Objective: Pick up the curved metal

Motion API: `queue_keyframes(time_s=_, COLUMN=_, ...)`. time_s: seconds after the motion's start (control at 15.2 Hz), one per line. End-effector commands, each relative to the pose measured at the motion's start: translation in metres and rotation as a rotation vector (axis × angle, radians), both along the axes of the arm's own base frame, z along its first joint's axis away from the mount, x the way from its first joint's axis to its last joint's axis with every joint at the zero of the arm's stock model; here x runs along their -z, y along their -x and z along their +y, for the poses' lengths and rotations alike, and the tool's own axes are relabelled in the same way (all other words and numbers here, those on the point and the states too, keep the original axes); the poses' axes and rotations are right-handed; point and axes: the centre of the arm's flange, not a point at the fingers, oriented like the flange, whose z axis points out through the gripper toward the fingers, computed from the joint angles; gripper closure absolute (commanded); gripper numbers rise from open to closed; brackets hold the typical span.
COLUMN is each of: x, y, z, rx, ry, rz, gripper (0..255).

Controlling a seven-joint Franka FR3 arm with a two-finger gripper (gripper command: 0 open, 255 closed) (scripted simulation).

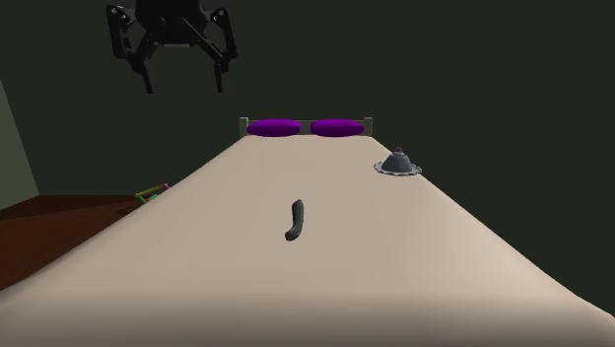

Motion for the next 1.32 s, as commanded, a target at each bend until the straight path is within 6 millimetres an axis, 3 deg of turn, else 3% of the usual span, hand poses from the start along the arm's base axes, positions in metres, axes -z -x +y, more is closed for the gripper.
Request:
queue_keyframes(time_s=0.0, x=0.0, y=0.0, z=0.0, rx=0.0, ry=0.0, rz=0.0, gripper=0)
queue_keyframes(time_s=1.25, x=0.177, y=-0.169, z=-0.057, rx=0.047, ry=0.006, rz=0.015, gripper=0)
